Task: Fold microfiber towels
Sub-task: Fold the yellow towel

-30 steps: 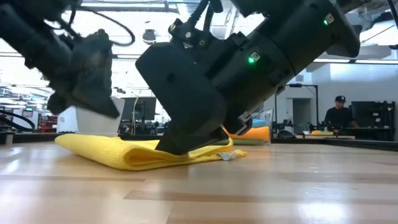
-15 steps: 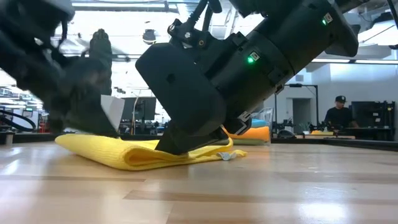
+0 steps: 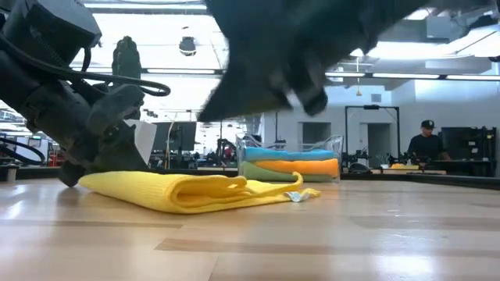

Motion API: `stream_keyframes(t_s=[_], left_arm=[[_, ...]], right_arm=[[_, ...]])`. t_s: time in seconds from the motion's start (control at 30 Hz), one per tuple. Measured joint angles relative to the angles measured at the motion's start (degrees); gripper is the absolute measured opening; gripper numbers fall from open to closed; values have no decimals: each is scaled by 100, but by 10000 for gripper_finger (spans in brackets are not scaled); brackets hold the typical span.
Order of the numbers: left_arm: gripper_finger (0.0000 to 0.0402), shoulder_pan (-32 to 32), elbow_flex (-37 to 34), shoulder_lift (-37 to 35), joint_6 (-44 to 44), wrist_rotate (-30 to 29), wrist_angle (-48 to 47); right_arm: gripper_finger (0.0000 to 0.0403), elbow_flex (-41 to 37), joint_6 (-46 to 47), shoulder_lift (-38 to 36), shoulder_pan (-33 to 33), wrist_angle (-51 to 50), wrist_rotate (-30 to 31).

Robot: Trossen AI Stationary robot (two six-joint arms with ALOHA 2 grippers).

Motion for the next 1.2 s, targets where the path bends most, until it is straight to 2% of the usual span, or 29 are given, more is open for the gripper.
stream_keyframes(t_s=[0.07,0.13,0.2,0.27,0.37,0.53,0.7,0.87,1.03,1.13,1.2], left_arm=[[0,0,0,0,-107,3,7],[0,-2,-8,4,-128,-13,87],[0,-2,-11,12,-44,-26,196],[0,-4,16,14,3,-42,216],[0,-7,24,17,-8,-32,225],[0,-7,26,17,-8,-60,258],[0,-5,26,-50,-25,-29,281],[0,-6,22,-577,160,340,203],[0,18,22,-1294,472,183,-304],[0,-47,22,-1546,560,-29,-217],[0,-107,31,-1534,934,58,66]], right_arm=[[22,-1,-50,-48,56,423,276],[20,-1,-309,77,60,1200,292],[19,1,-669,279,24,1962,50],[17,15,-607,526,-40,2256,-118],[18,-3,-58,811,-117,2146,-48],[18,8,314,1099,-176,2037,-420],[16,43,802,1207,-104,1743,-502],[21,42,798,1192,-49,1514,-428],[17,38,825,1194,-49,1488,-461],[16,36,825,1196,-49,1484,-466],[19,34,825,1198,-49,1490,-478]])
